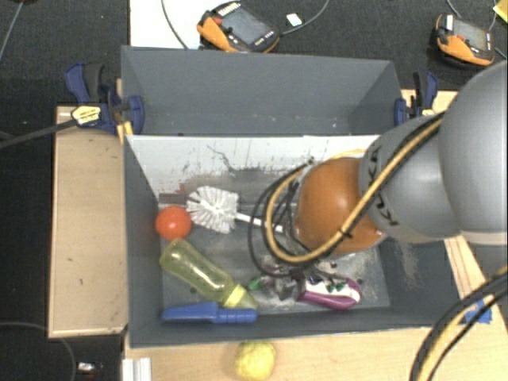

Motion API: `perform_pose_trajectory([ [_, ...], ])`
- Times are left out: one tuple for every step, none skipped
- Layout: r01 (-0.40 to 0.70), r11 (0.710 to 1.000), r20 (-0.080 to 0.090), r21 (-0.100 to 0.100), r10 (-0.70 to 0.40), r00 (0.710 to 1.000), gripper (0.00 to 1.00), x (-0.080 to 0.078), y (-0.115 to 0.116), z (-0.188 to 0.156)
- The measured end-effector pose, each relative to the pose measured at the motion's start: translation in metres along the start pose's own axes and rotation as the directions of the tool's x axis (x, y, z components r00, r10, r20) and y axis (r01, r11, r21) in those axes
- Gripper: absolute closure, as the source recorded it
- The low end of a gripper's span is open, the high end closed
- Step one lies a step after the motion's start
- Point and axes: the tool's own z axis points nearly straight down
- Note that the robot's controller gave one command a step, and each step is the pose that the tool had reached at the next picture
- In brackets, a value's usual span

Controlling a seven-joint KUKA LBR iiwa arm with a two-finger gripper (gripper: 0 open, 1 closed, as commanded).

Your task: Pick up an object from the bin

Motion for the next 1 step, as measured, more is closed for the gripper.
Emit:
perform_pose_trajectory([
  [-0.093, 0.996, -0.003, 0.001, 0.093, 0.996, 1.00, 0.0156, -0.0143, -0.0066],
])
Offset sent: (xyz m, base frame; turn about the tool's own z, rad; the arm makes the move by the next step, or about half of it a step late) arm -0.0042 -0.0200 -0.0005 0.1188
